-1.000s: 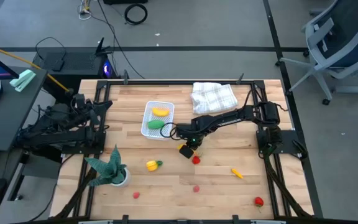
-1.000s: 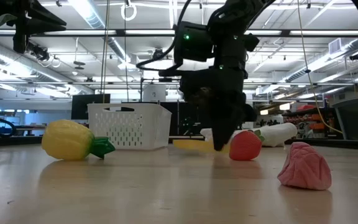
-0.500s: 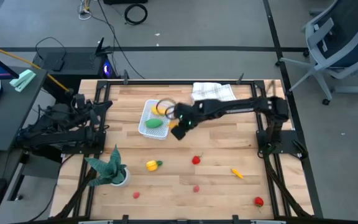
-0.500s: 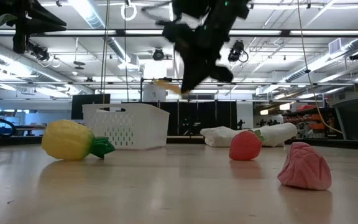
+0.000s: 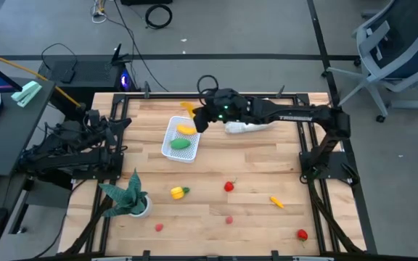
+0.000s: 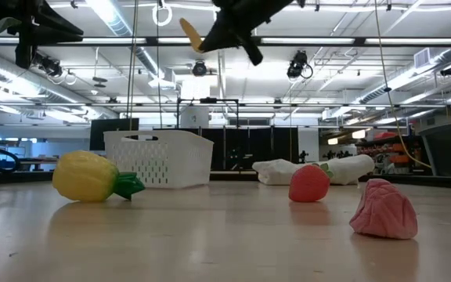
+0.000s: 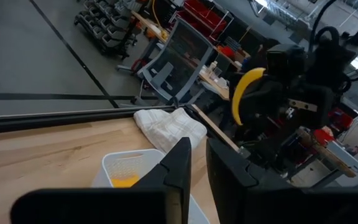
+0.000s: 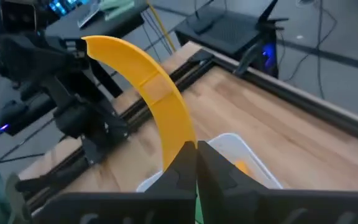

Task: Pick and placing Produce into tupperware
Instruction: Put the banana into the white basket, then put the pineapple into the white basket

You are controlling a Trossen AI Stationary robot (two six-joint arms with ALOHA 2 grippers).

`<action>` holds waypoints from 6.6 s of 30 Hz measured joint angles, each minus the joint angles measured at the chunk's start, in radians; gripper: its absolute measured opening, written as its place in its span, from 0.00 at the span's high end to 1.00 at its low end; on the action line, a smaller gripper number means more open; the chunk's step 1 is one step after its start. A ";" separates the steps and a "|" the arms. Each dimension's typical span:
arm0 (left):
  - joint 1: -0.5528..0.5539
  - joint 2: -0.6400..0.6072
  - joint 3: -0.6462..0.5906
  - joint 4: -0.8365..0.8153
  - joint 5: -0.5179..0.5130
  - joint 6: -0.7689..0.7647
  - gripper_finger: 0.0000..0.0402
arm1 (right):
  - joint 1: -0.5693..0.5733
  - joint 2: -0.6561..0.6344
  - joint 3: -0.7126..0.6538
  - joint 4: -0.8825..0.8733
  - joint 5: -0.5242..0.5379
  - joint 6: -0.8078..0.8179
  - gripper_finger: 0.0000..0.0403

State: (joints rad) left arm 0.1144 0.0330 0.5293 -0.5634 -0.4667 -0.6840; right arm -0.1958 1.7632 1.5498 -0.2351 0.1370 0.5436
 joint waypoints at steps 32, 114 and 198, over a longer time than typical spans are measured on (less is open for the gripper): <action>0.001 0.000 0.000 -0.016 0.000 -0.012 0.87 | -0.030 0.712 0.757 -0.784 -0.083 -0.391 1.00; -0.213 1.165 0.734 -0.199 0.723 0.087 0.62 | 0.283 0.117 0.784 -1.234 0.055 -0.178 0.68; -0.387 1.790 1.011 -0.834 0.631 0.313 0.53 | 0.309 0.119 0.784 -1.268 0.138 -0.189 0.68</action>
State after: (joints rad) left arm -0.2722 1.8233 1.5403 -1.3975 0.1642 -0.3712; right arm 0.1135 1.8827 2.3333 -1.5028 0.2749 0.3550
